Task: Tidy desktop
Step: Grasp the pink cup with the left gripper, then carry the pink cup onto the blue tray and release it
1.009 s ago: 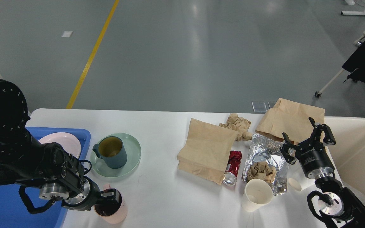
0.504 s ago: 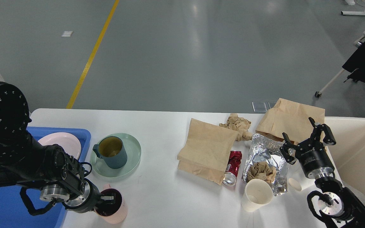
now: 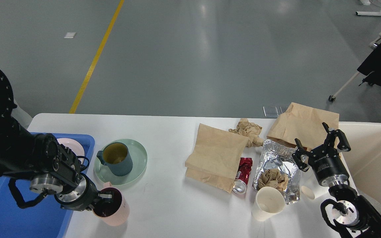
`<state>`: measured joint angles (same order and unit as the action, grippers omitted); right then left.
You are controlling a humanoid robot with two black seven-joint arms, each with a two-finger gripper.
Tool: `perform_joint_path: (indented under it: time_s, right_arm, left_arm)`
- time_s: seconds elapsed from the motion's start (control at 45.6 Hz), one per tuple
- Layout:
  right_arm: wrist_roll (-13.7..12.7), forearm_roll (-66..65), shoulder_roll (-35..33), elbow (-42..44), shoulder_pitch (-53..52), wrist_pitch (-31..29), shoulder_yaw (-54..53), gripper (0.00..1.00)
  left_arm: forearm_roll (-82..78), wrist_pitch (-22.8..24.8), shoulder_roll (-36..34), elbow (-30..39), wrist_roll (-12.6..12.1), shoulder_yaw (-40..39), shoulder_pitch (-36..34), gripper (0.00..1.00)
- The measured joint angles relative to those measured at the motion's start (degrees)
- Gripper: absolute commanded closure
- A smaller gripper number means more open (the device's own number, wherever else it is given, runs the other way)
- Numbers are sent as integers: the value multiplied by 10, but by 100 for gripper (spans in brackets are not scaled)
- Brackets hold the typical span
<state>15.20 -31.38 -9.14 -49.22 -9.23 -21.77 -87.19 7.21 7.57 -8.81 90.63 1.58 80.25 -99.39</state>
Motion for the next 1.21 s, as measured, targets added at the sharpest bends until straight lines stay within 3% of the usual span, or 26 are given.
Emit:
perform_joint_path:
  time_s: [0.417,0.636,0.79,0.899,1.009,1.206]
  right_arm:
    - [0,0,0,0,0,0,0,0]
    - [0,0,0,0,0,0,0,0]
    - [0,0,0,0,0,0,0,0]
    - [0,0,0,0,0,0,0,0]
    - [0,0,0,0,0,0,0,0]
    - [0,0,0,0,0,0,0,0]
  left_arm:
    - [-17,242,-76,53,7,65,-299,100]
    - [-41,342,-79,53,8,71,-381,100]
    - [-74,351,-112,43,15,81,-373,100]
    - [-141,352,-170,17,48,89,-343,100]
    - [-207,354,-235,-38,76,87,-284,100]
    - [-259,364,-322,-180,83,65,-145,99]
